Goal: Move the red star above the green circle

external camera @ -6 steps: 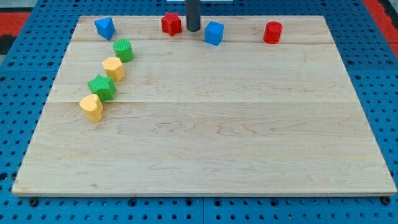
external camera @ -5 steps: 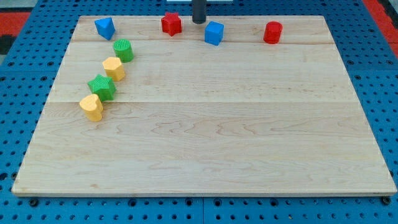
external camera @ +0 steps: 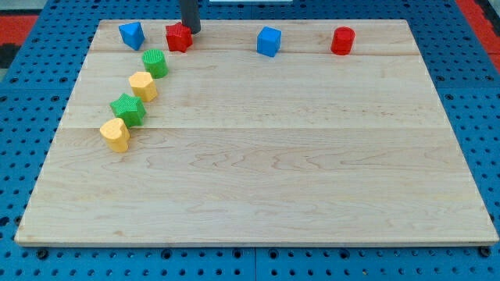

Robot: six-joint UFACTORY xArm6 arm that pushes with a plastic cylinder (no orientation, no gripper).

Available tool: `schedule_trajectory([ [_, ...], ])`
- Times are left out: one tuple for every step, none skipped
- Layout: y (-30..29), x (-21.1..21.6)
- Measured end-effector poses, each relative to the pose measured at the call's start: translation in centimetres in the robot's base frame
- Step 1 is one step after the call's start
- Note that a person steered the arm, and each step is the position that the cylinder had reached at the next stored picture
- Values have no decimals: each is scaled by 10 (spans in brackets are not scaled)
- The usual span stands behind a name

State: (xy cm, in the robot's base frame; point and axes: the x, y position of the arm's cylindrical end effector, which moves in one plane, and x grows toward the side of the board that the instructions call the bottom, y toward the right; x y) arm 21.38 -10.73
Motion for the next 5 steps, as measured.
schedule_trajectory([
  [-25,0],
  [-33,0],
  [-52,0],
  [-71,7],
  [-96,12],
])
